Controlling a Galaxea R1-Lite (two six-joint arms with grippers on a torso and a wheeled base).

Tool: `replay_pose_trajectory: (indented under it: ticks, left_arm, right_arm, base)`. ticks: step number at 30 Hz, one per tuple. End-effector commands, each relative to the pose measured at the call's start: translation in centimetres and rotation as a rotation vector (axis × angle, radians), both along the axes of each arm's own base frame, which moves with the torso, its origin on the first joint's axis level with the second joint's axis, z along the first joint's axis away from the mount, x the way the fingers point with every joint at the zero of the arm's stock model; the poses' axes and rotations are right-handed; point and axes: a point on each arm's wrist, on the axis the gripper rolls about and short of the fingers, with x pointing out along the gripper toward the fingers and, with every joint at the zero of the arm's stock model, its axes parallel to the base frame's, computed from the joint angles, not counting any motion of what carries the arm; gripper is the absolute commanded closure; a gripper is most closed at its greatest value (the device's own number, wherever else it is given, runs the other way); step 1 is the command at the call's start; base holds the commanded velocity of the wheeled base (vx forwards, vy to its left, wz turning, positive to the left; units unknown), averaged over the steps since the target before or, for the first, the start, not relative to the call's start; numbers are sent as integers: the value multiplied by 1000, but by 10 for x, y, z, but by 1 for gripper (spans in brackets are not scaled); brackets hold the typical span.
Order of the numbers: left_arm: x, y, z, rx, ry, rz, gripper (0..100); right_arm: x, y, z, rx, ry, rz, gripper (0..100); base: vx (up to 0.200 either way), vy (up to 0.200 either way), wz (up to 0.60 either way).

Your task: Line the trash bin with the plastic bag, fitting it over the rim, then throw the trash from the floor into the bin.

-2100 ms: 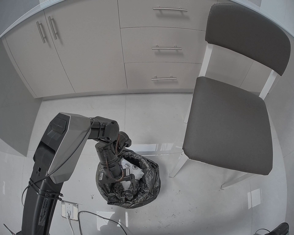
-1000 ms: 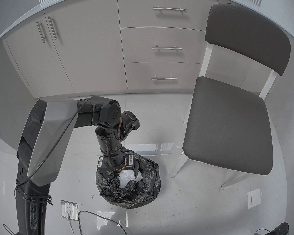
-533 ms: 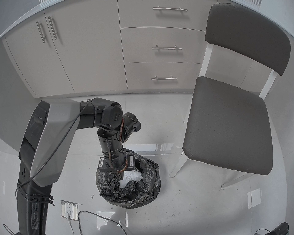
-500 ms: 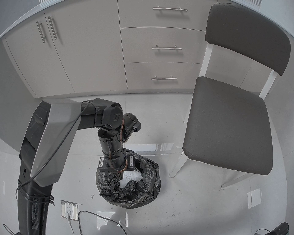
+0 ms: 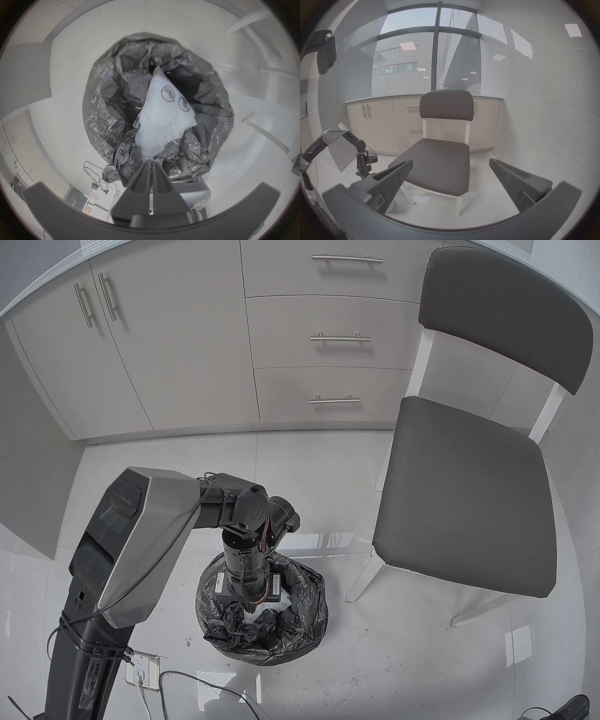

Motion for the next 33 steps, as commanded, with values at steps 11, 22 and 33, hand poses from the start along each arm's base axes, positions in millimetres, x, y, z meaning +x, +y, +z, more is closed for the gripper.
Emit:
replay_pose_trajectory:
  ticks: [11,22,33]
  left_arm:
    - [17,5,-70,41,41,40,100]
    - [33,7,-111,93,-79,63,100]
    - [47,4,-136,66,-202,70,100]
  right_arm:
    - [-1,0,-2,-5,-10,11,0]
    - [-1,1,-2,-7,-10,20,0]
    - [-1,1,-2,-6,-13,24,0]
  base:
    - [0,0,0]
    - [0,0,0]
    - [0,0,0]
